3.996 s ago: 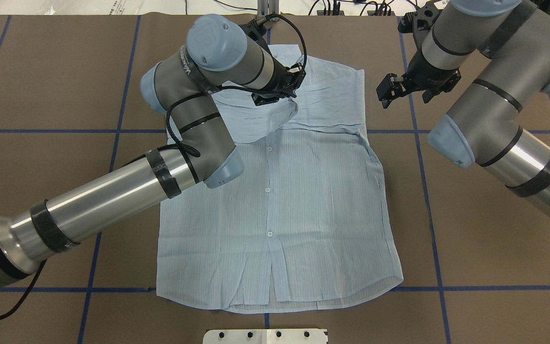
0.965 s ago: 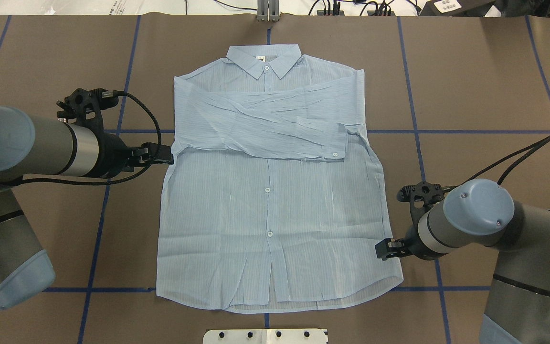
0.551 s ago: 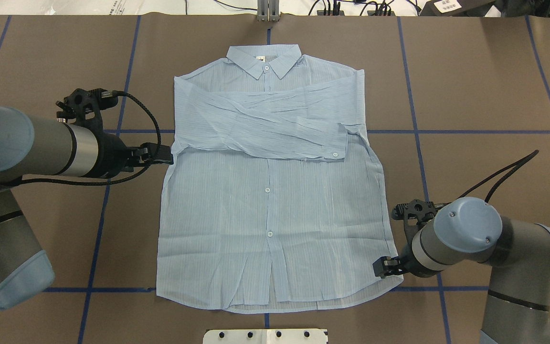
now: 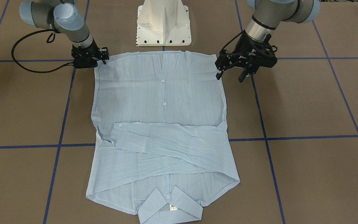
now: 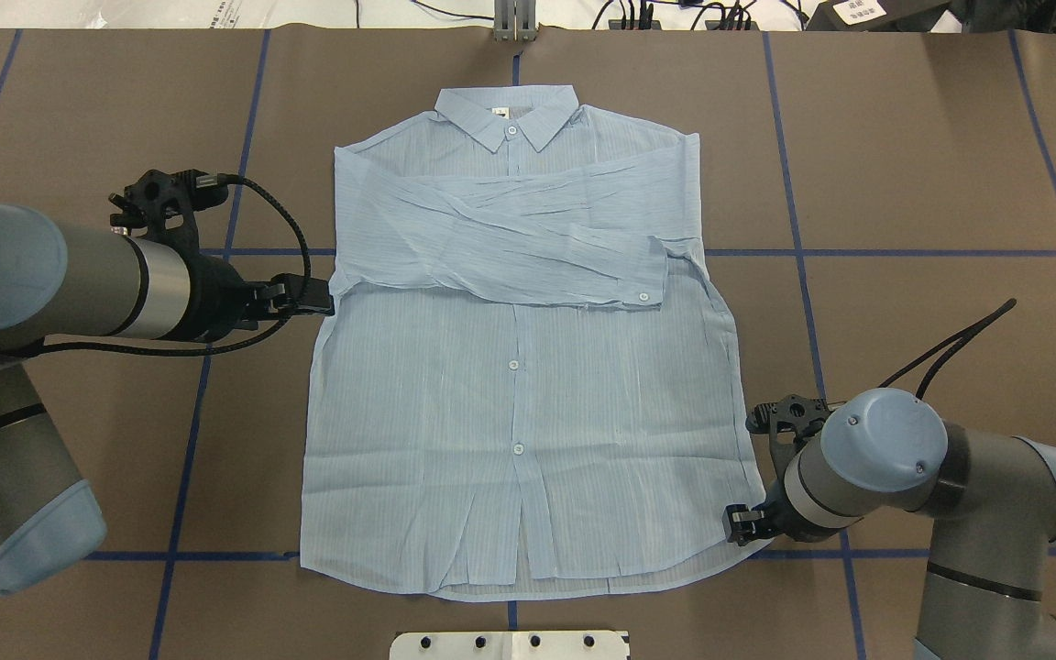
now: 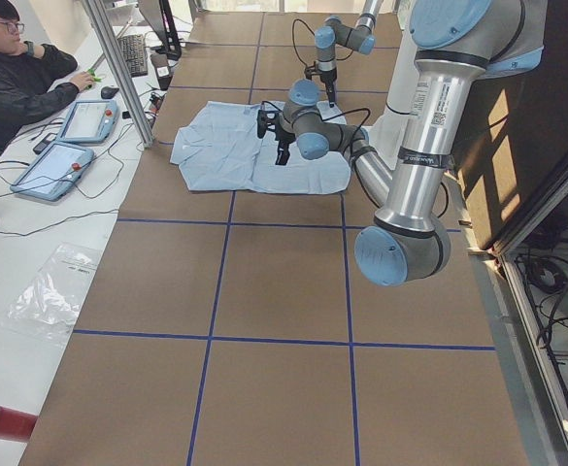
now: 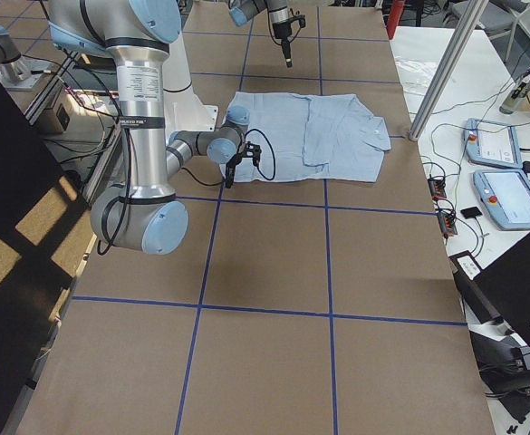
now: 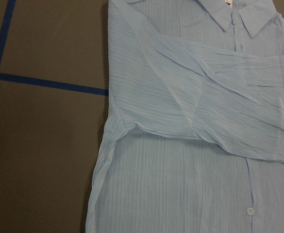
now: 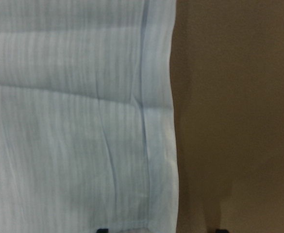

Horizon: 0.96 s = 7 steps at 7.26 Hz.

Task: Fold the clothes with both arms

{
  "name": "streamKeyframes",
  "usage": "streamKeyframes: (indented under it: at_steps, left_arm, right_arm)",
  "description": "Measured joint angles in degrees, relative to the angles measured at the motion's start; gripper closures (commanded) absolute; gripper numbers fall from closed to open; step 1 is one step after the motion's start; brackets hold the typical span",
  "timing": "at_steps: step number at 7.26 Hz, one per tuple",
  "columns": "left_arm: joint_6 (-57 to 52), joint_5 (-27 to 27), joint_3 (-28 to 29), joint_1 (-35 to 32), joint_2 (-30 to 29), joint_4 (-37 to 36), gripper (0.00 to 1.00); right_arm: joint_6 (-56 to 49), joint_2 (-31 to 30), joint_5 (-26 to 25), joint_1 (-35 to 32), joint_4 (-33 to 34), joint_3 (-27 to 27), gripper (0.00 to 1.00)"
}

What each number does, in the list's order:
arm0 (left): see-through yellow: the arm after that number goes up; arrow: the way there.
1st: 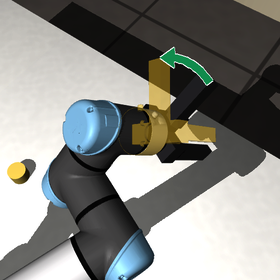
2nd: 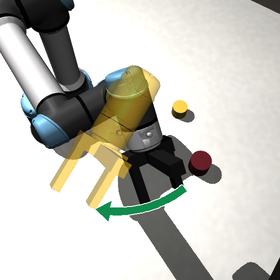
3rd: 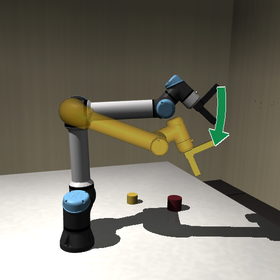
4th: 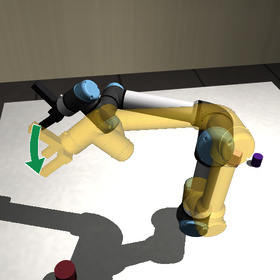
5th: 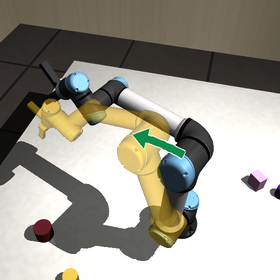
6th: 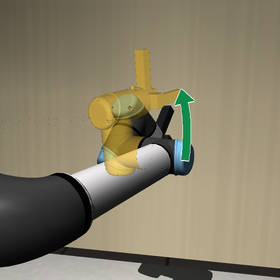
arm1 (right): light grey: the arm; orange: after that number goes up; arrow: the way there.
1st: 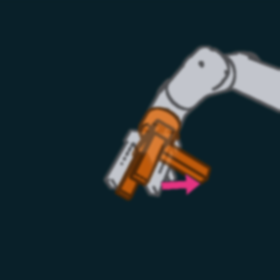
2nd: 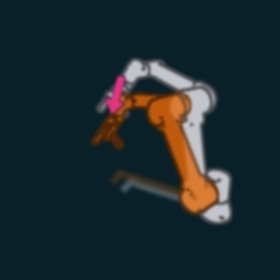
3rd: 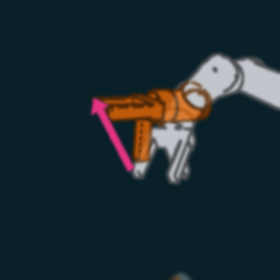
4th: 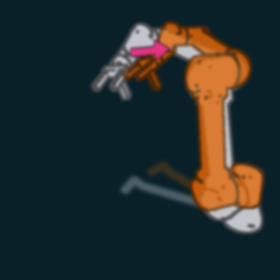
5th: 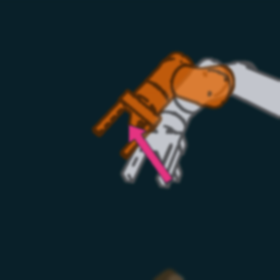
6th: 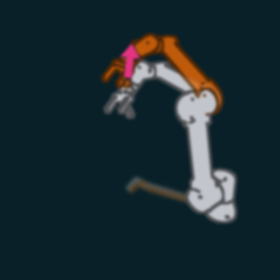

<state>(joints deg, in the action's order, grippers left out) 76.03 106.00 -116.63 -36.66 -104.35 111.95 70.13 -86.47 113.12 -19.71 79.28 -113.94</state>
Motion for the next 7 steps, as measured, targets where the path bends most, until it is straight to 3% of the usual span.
streamKeyframes:
  at_steps: [7]
  left_arm:
    - [-0.06, -0.01, 0.15, 0.01, 0.02, 0.0, 0.0]
  right_arm:
    - [0.0, 0.18, 0.78, -0.33, 0.0, -0.41, 0.42]
